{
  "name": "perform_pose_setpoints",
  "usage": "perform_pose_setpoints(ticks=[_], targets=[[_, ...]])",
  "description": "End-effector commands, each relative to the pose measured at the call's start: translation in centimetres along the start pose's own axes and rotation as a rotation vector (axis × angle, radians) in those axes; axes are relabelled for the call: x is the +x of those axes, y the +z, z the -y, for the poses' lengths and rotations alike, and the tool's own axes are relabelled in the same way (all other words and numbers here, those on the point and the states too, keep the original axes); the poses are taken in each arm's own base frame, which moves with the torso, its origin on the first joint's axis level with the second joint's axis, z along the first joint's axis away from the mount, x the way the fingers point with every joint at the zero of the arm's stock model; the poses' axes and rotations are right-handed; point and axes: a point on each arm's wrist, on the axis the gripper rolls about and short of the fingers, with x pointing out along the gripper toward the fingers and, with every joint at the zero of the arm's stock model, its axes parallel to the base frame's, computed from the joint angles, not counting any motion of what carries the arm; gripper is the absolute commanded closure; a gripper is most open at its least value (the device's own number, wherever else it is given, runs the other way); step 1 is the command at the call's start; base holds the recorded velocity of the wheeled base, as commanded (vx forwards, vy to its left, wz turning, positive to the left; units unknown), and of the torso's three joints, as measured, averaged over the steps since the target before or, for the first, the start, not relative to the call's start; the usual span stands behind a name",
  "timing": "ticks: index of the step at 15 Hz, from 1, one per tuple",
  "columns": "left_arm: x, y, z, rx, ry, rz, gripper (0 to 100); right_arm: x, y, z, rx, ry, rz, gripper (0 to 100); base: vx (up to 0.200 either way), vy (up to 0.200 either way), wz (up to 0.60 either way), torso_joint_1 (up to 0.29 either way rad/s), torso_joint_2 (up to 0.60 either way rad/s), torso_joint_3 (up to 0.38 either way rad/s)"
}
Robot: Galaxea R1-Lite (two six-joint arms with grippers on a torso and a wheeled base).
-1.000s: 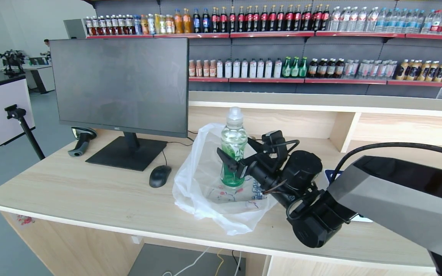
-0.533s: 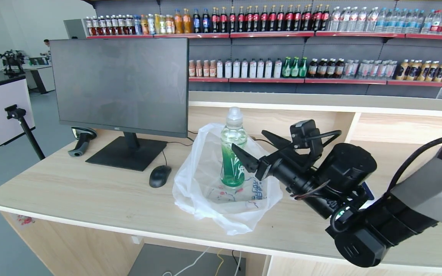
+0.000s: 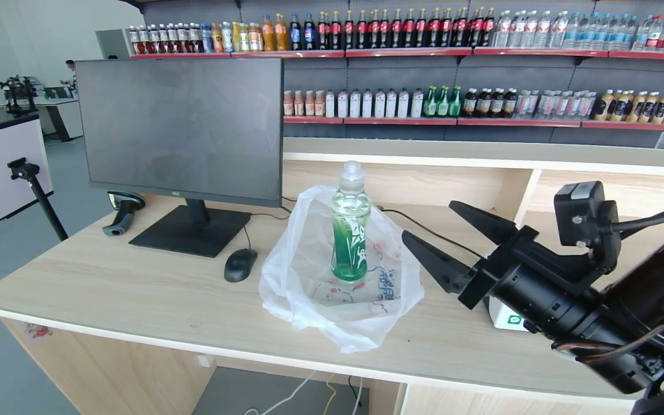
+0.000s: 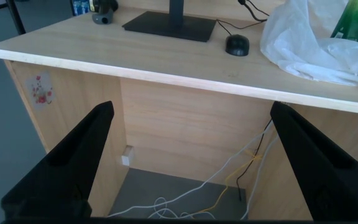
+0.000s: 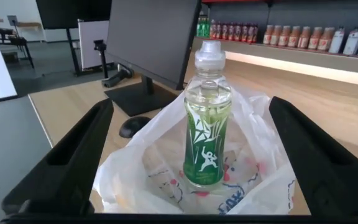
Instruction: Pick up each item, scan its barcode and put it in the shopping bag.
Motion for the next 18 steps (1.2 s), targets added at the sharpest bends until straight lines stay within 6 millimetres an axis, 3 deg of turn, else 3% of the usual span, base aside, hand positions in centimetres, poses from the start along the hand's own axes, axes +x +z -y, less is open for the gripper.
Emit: perform_pose_setpoints(ticks=[1, 6, 8, 18], targets=[[0.0, 0.0, 0.0, -0.001, 0.002, -0.001, 0, -1.1, 1.5, -0.2, 0.019, 0.003, 0.044, 0, -0.2, 0.0, 0.0, -0.002, 0.01, 0.002], [0.0, 0.0, 0.0, -0.002, 0.003, -0.001, 0, -1.7, 2.2, 0.2, 0.016, -0.011, 0.067, 0, -0.2, 0.0, 0.0, 0.007, 0.01, 0.0], [0.0, 0.0, 0.0, -0.002, 0.003, -0.001, 0, -1.8, 2.2, 0.3, 0.015, -0.02, 0.064, 0, 0.0, 0.0, 0.0, 0.0, 0.0, 0.0], [0.0, 0.0, 0.0, -0.001, 0.002, -0.001, 0, -2.2, 1.2, 0.4, 0.007, -0.023, 0.019, 0, 0.0, 0.0, -0.6, 0.002, 0.0, 0.003]])
